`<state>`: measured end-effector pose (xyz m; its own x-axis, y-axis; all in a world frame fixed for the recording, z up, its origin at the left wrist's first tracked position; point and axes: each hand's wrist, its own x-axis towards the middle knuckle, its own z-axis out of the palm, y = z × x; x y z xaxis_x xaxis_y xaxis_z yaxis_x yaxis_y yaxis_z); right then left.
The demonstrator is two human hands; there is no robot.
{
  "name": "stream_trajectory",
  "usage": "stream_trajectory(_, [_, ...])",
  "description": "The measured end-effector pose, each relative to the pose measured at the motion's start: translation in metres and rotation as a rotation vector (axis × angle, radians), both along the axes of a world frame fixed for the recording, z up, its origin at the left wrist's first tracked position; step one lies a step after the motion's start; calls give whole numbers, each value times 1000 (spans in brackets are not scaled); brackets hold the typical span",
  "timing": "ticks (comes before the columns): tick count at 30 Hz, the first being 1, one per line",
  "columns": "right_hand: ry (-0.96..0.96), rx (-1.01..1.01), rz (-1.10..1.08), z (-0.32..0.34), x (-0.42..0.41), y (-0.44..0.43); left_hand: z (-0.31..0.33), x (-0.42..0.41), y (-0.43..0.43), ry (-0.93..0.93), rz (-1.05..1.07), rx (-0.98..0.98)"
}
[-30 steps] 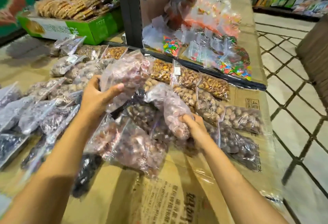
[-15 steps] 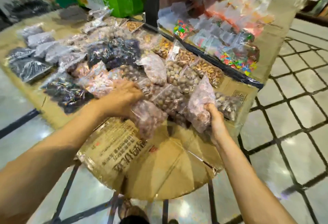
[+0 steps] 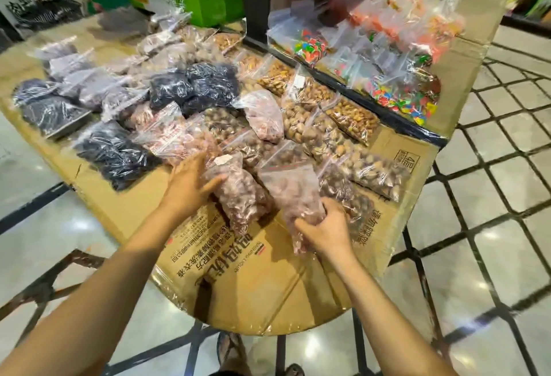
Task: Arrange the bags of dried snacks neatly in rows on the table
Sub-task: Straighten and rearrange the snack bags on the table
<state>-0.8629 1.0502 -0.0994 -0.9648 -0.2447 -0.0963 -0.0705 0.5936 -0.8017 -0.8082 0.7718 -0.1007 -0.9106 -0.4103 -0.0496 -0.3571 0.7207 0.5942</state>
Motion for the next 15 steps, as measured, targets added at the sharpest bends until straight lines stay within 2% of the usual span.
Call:
stream_trajectory(2, [178,235,135,-5,4,-8,-5,-1,-3,112,141,133])
stream_trajectory(5, [75,488,397,-19,4,-17,-4,-11,-5,141,241,109])
stream_trajectory(7, [-13,490,364,-28,-1,-22,-5,-19,-6,117,262,112])
stream_trajectory(10, [-28,505,343,-32,-5,-24,-4,-29,-5,12,267,142])
stream_trajectory(15, [-74,339,194,-35,2,-27,15,-42,-16,-270,143,181])
